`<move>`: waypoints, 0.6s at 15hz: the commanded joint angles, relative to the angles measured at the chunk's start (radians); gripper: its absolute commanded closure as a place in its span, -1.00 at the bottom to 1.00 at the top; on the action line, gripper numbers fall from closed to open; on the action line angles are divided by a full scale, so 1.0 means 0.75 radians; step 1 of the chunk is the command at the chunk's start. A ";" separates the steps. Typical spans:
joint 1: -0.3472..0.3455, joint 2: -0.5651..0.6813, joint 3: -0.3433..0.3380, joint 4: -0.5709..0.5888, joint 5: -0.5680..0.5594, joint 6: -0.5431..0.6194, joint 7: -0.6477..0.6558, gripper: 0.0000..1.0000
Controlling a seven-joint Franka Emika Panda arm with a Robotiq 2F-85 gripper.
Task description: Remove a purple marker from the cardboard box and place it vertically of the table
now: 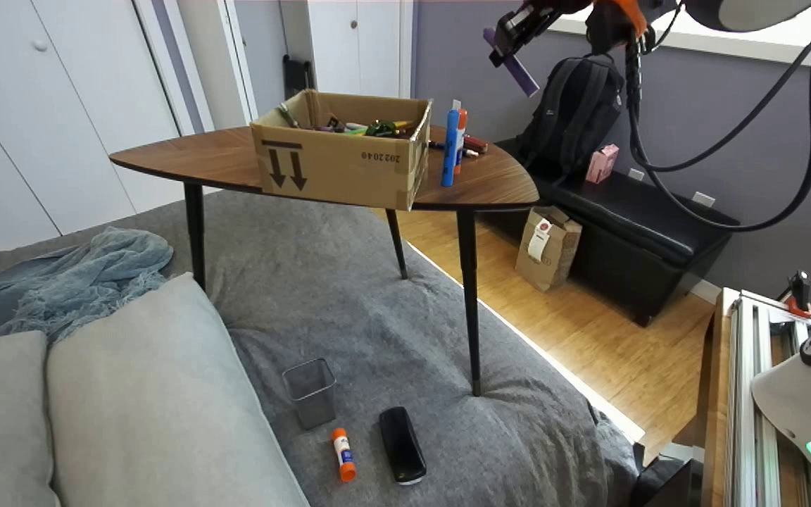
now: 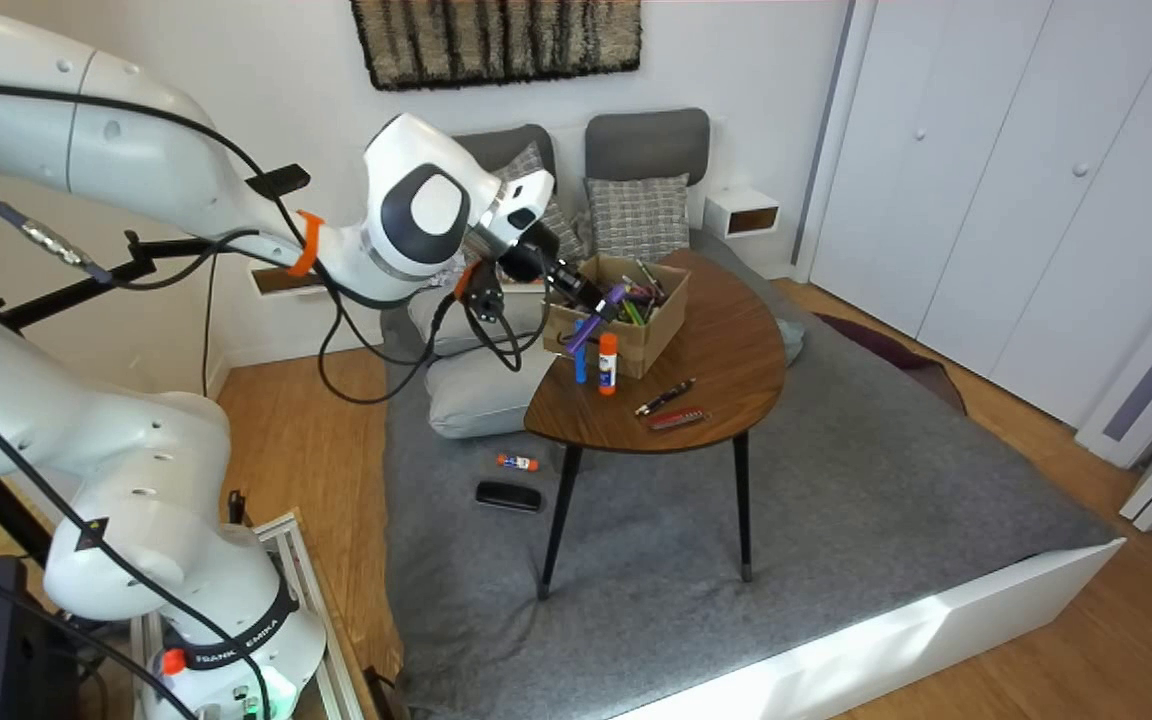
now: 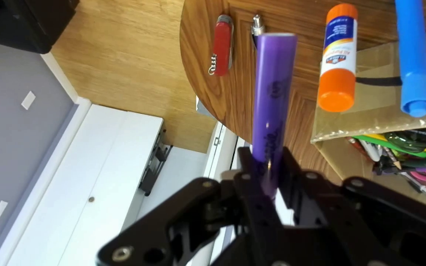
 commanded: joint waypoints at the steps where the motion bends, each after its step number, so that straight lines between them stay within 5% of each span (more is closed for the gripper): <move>1: -0.210 -0.098 0.154 -0.084 -0.279 0.146 0.263 0.90; 9: -0.567 -0.238 0.494 -0.110 -0.749 0.308 0.801 0.90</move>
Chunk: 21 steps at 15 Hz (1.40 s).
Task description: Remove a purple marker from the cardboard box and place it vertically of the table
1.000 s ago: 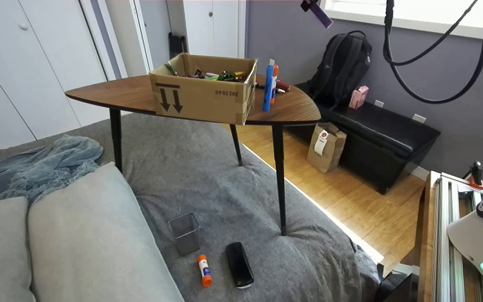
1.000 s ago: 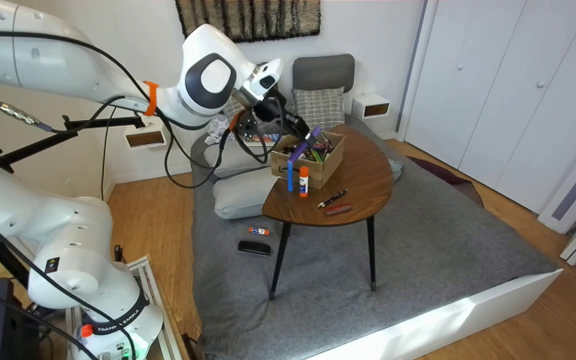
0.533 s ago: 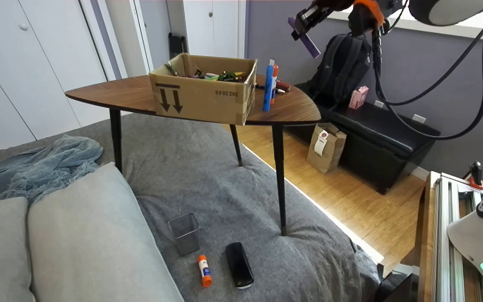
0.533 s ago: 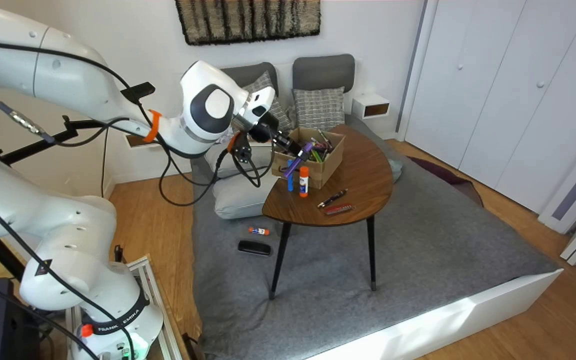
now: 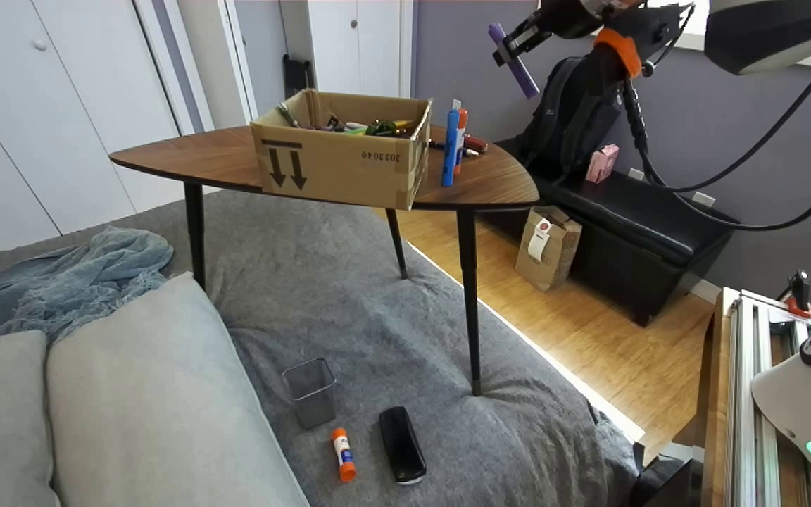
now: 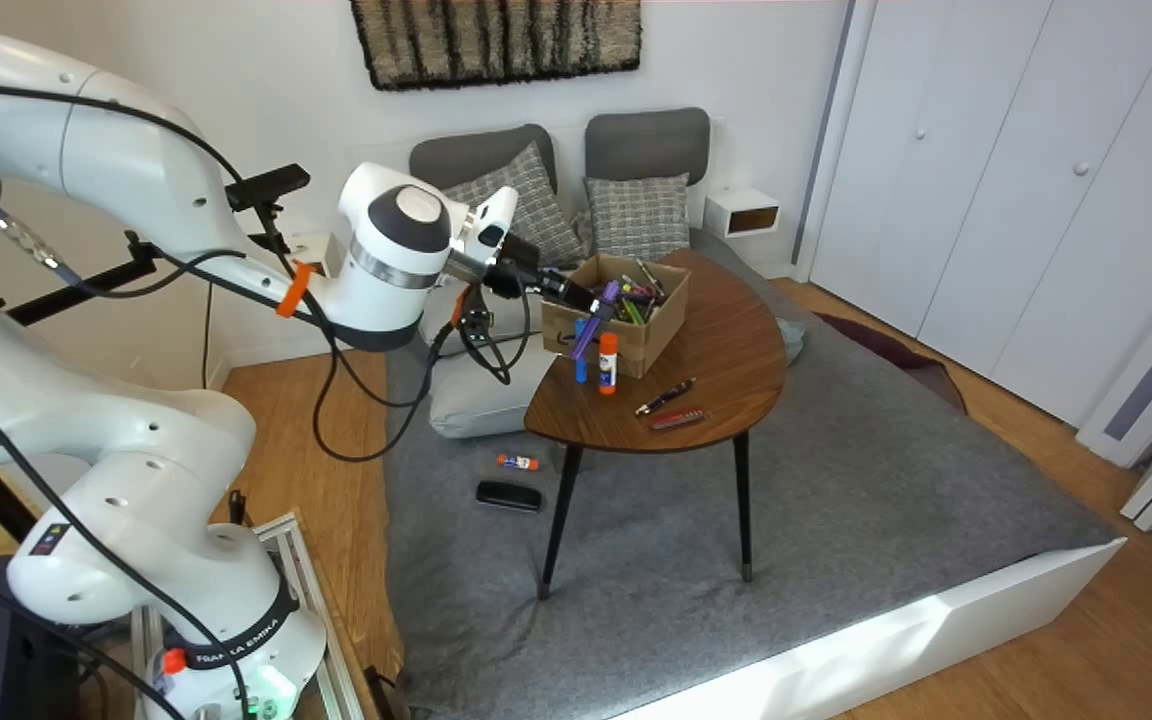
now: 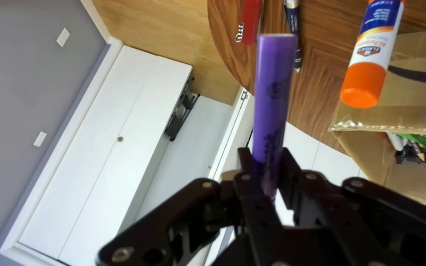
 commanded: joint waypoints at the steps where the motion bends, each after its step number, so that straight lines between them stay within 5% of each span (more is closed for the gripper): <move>1: -0.166 -0.111 0.155 -0.033 -0.194 0.076 0.275 0.90; 5: -0.264 -0.126 0.249 -0.051 -0.329 0.103 0.496 0.90; 6: -0.207 -0.066 0.213 -0.019 -0.250 0.048 0.378 0.61; 12: -0.236 -0.069 0.237 -0.036 -0.279 0.054 0.433 0.61; 13: -0.236 -0.069 0.237 -0.036 -0.279 0.054 0.434 0.90; 21: -0.305 -0.328 0.337 -0.073 -0.569 0.077 0.991 0.90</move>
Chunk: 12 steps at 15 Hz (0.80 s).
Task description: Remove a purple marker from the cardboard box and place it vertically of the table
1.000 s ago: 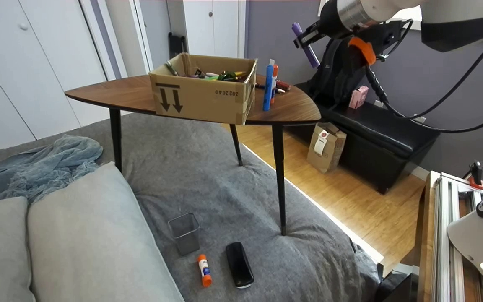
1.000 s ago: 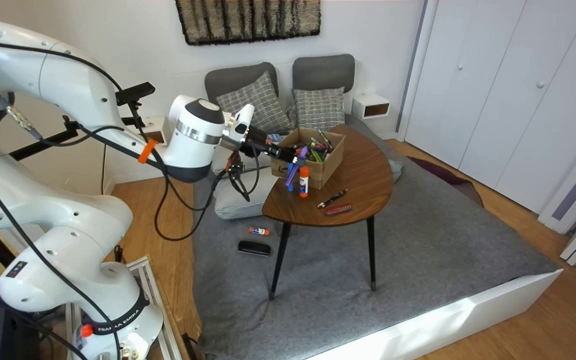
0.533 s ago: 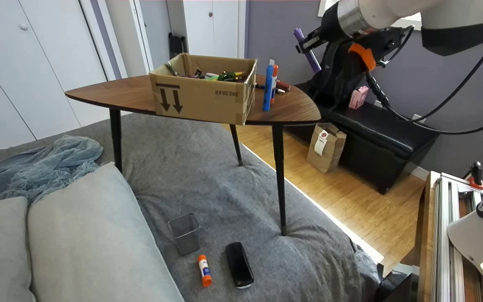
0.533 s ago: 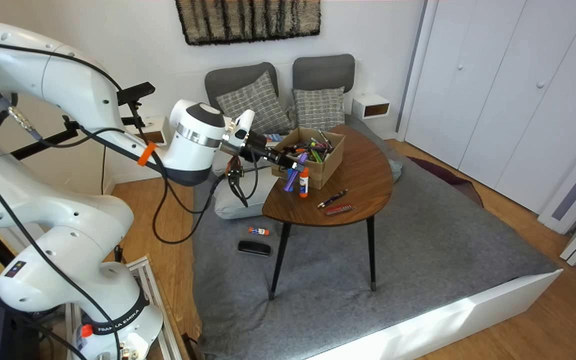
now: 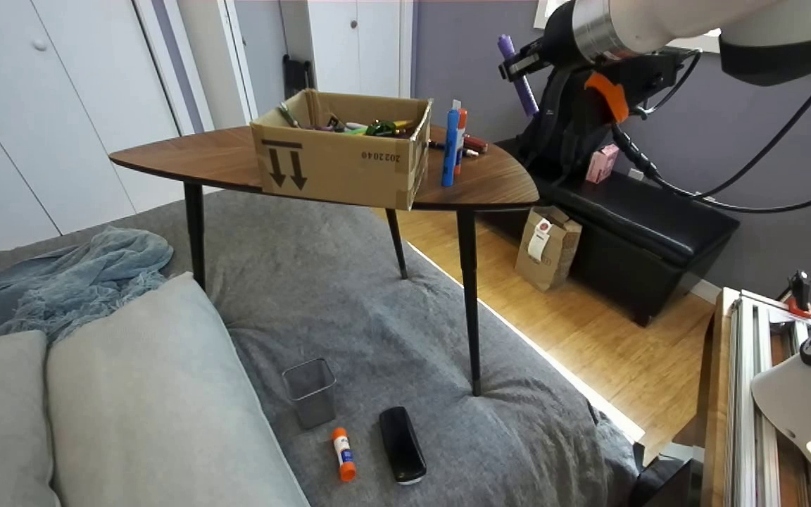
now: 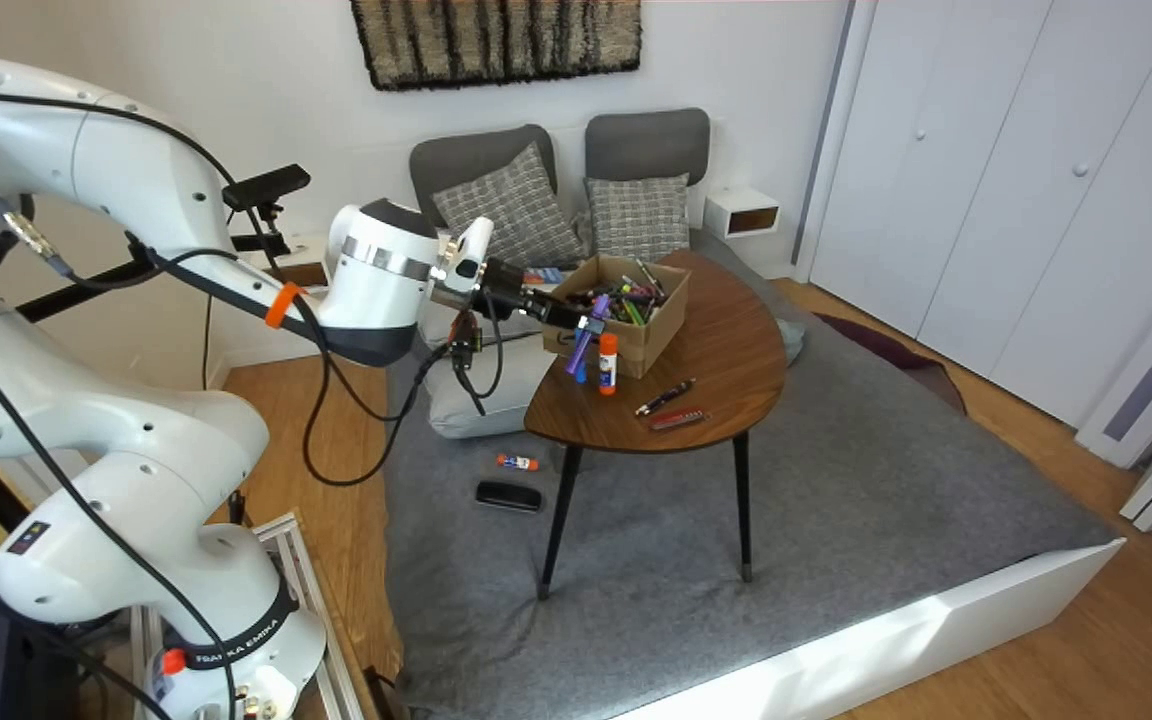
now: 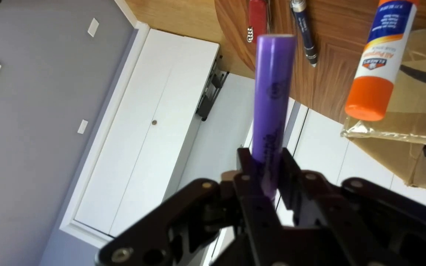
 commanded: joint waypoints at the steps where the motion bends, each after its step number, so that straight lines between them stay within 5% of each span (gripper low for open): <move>1: -0.032 -0.179 0.051 -0.039 -0.172 0.009 0.345 0.90; 8: 0.015 -0.176 0.109 -0.146 -0.440 -0.170 0.931 0.90; 12: 0.007 -0.106 0.164 -0.148 -0.675 -0.414 1.288 0.90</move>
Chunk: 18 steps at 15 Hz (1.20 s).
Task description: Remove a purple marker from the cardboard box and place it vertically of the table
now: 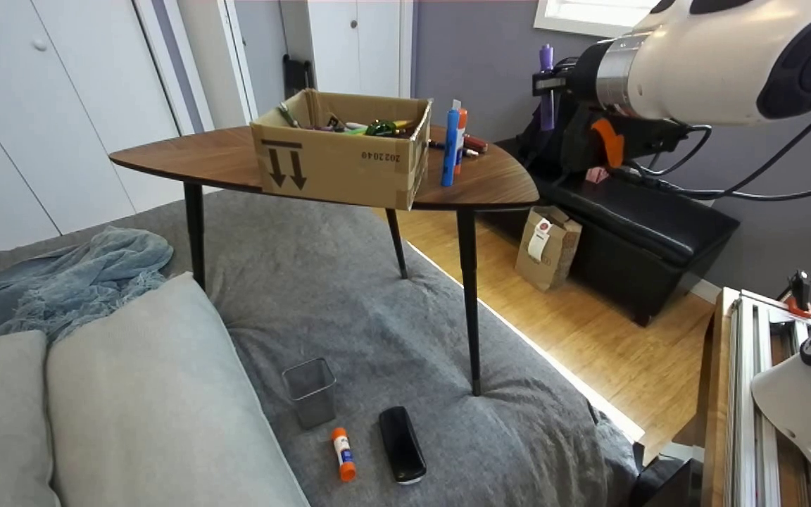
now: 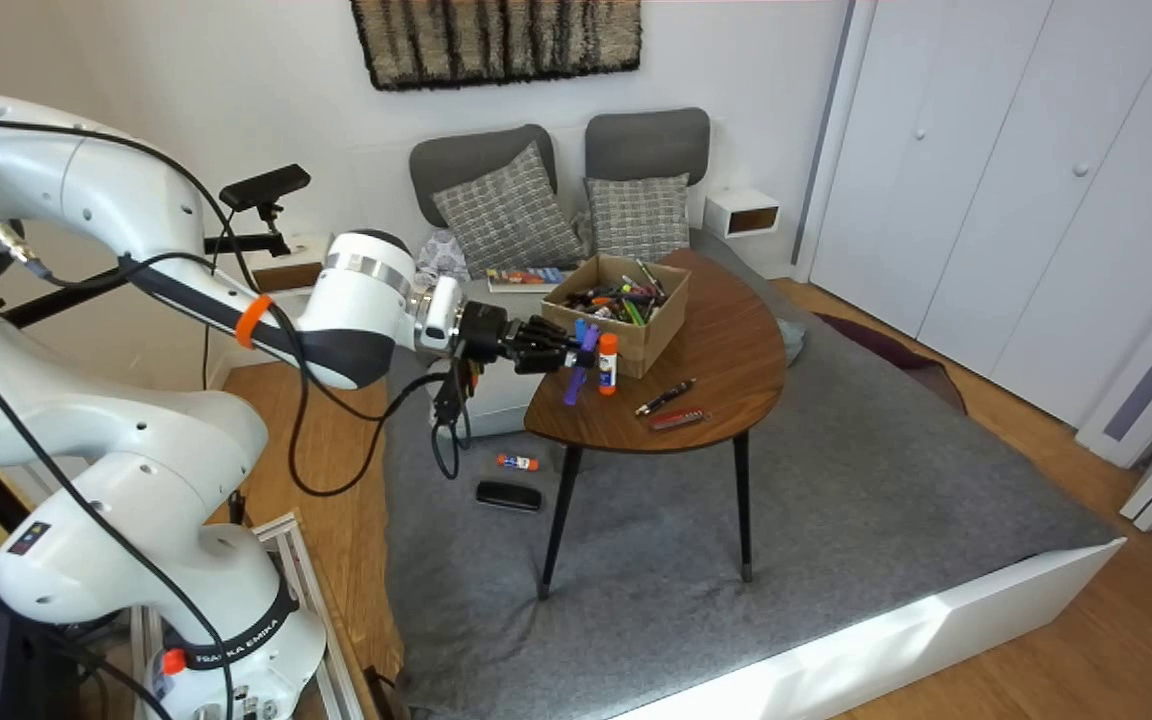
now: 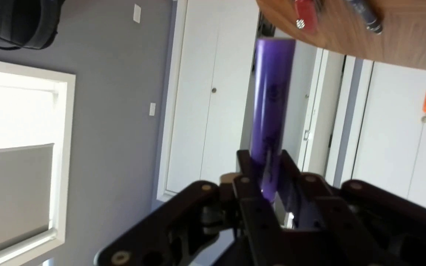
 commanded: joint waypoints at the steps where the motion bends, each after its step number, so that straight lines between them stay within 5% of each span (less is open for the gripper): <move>1: -0.025 0.056 0.076 -0.001 -0.221 -0.210 0.351 0.90; 4: -0.079 0.124 0.176 -0.005 -0.357 -0.380 0.584 0.90; 5: 0.081 0.250 0.065 -0.006 -0.277 -0.517 0.413 0.90; 7: 0.108 0.333 0.062 -0.006 -0.315 -0.602 0.421 0.90; 8: 0.040 0.213 0.102 -0.006 -0.264 -0.503 0.376 0.61; 15: 0.089 0.328 0.079 -0.004 -0.267 -0.584 0.376 0.61; 16: 0.089 0.328 0.079 -0.004 -0.267 -0.584 0.376 0.90; 18: 0.104 0.351 0.093 0.003 -0.222 -0.569 0.371 0.90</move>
